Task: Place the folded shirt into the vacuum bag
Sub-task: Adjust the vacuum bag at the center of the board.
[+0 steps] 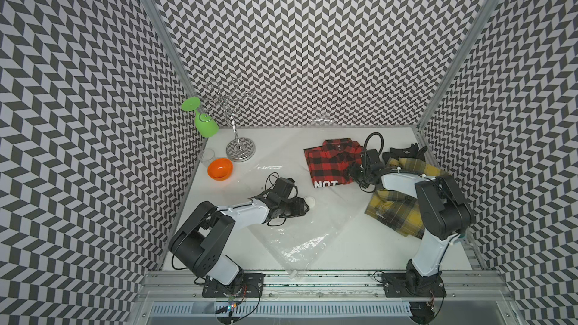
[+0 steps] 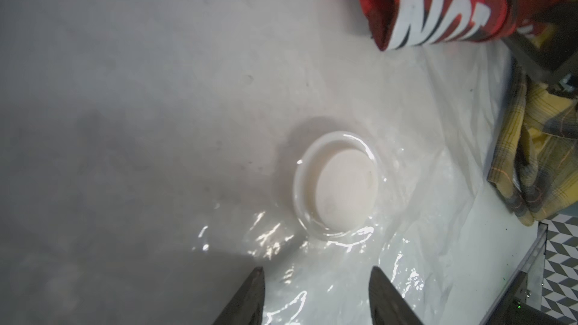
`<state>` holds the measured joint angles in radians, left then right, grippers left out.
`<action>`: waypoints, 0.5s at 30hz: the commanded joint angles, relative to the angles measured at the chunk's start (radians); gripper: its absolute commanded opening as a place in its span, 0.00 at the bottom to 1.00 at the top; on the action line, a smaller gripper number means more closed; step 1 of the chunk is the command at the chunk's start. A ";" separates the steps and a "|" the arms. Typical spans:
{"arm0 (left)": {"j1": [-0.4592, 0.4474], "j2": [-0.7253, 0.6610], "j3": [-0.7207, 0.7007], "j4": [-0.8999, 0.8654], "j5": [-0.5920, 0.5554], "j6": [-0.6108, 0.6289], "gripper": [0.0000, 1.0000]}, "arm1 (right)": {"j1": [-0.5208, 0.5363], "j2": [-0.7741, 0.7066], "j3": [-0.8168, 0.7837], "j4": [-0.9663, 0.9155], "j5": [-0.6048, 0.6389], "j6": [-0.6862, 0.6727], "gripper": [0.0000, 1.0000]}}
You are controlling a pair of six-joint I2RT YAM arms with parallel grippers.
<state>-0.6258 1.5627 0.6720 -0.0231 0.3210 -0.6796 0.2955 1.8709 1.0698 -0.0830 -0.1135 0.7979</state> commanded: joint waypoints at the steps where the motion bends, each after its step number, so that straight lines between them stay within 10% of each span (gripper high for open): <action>1: -0.066 0.087 0.044 0.111 0.057 -0.067 0.54 | -0.023 0.068 0.065 -0.045 -0.010 -0.063 0.70; 8: -0.142 0.200 0.236 0.042 0.092 -0.003 0.54 | -0.053 0.007 0.121 -0.125 -0.060 -0.095 0.78; 15: -0.057 0.060 0.236 -0.111 0.100 0.135 0.54 | -0.034 -0.072 -0.052 0.100 -0.273 0.163 0.98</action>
<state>-0.7311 1.6749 0.8909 -0.0410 0.4042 -0.6289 0.2440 1.7966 1.0473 -0.1158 -0.2729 0.8196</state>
